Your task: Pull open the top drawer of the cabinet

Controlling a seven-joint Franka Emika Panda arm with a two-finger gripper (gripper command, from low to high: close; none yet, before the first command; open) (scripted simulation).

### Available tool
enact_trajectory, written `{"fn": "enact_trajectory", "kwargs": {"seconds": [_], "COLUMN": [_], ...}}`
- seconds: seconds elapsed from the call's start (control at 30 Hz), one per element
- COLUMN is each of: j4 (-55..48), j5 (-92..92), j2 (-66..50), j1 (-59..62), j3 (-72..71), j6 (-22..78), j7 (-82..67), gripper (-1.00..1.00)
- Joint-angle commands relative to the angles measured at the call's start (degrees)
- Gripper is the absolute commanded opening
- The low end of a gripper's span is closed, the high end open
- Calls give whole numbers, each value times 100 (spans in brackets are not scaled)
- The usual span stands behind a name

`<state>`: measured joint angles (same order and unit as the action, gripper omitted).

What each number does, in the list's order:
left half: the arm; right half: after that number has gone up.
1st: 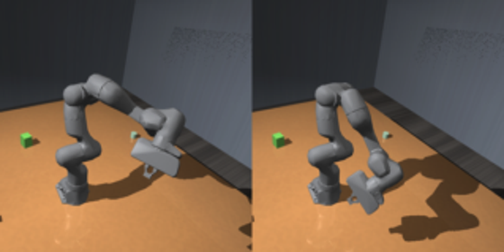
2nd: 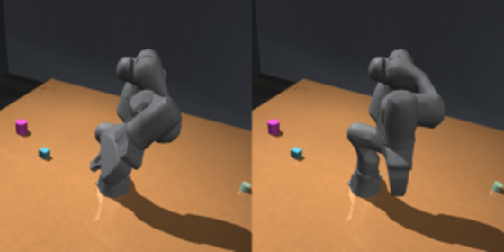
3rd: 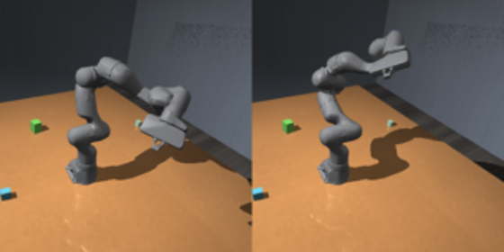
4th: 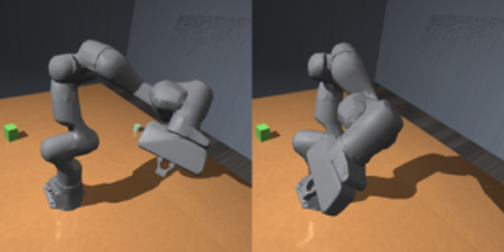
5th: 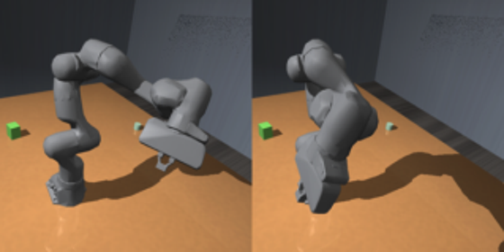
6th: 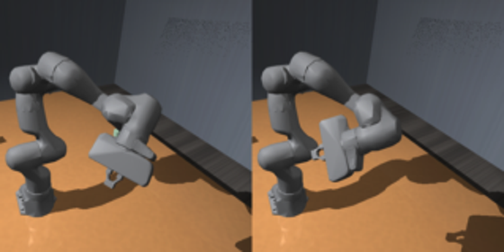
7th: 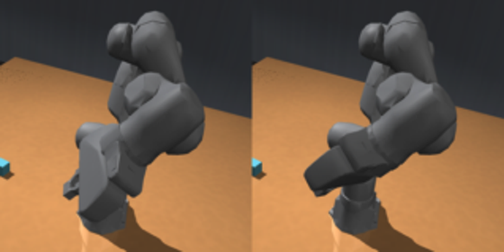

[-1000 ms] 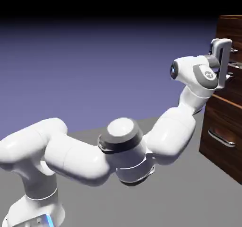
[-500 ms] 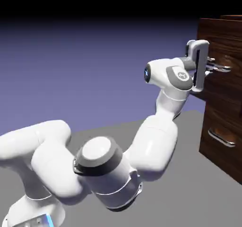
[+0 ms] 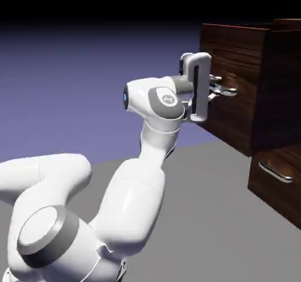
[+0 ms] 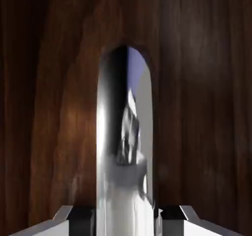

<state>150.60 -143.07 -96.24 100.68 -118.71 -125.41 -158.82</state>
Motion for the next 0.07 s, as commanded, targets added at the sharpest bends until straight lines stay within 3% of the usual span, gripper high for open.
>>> {"fn": "enact_trajectory", "kwargs": {"seconds": [0.0,0.03], "j4": [0,207], "j5": [0,138], "j2": [0,-78], "j1": [0,203], "j3": [0,-94], "j6": [0,9], "j7": [0,-24], "gripper": [100,100]}}
